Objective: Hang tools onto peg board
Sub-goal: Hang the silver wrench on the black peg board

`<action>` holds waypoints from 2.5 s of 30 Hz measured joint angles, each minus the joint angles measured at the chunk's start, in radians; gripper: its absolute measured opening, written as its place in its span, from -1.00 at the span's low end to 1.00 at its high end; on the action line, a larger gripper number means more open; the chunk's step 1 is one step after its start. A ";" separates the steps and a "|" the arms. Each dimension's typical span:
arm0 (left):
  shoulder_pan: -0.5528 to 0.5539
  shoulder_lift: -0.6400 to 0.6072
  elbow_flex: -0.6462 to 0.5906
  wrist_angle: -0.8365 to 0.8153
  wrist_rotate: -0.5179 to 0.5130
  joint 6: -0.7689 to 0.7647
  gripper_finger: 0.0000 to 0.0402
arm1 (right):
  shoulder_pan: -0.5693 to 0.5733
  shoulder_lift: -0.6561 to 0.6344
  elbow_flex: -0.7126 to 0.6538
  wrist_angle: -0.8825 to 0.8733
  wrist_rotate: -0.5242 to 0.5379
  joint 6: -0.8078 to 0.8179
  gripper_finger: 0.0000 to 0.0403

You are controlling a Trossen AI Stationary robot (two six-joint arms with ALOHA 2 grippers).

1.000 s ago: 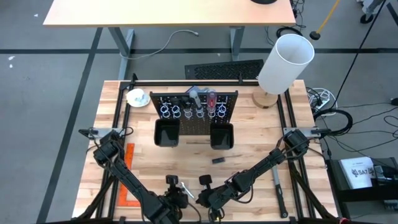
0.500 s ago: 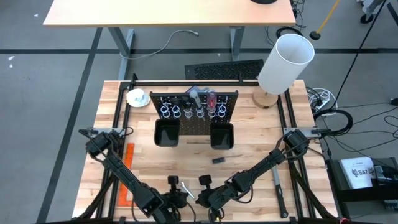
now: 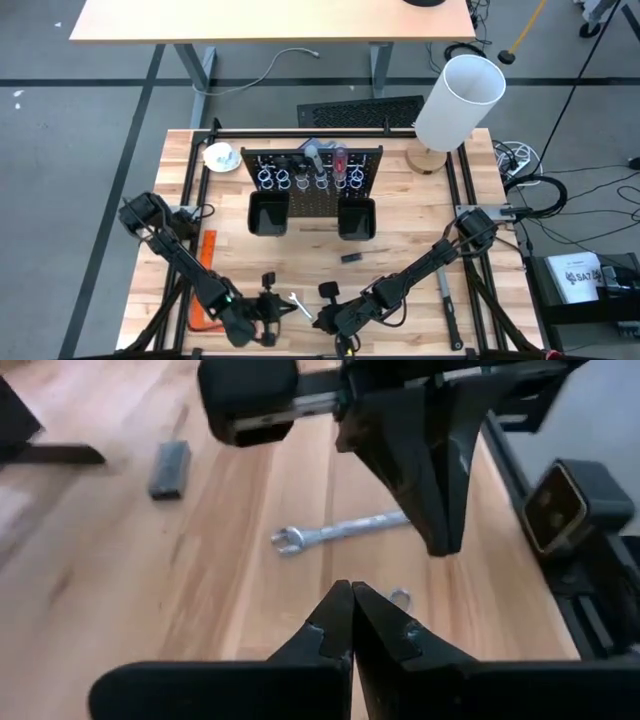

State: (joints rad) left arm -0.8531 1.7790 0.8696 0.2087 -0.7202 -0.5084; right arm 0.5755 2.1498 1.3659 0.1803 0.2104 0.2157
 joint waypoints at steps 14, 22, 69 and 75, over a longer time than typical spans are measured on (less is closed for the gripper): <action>0.080 -0.021 -0.139 -0.004 0.104 -0.067 -0.96 | -0.013 0.037 0.000 0.007 -0.003 0.024 -1.00; 0.087 -0.021 -0.139 -0.030 0.118 -0.115 -0.62 | -0.013 0.051 0.000 -0.005 -0.005 0.035 -1.00; 0.087 -0.020 -0.138 -0.034 0.113 -0.119 -0.51 | -0.021 0.059 0.000 0.027 0.023 0.061 -1.00; 0.087 -0.020 -0.138 -0.034 0.113 -0.123 -0.51 | -0.021 0.059 0.000 0.016 0.023 0.069 -1.00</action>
State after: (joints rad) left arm -0.7662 1.7592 0.7319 0.1745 -0.6075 -0.6315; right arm 0.5545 2.2086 1.3655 0.1967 0.2329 0.2844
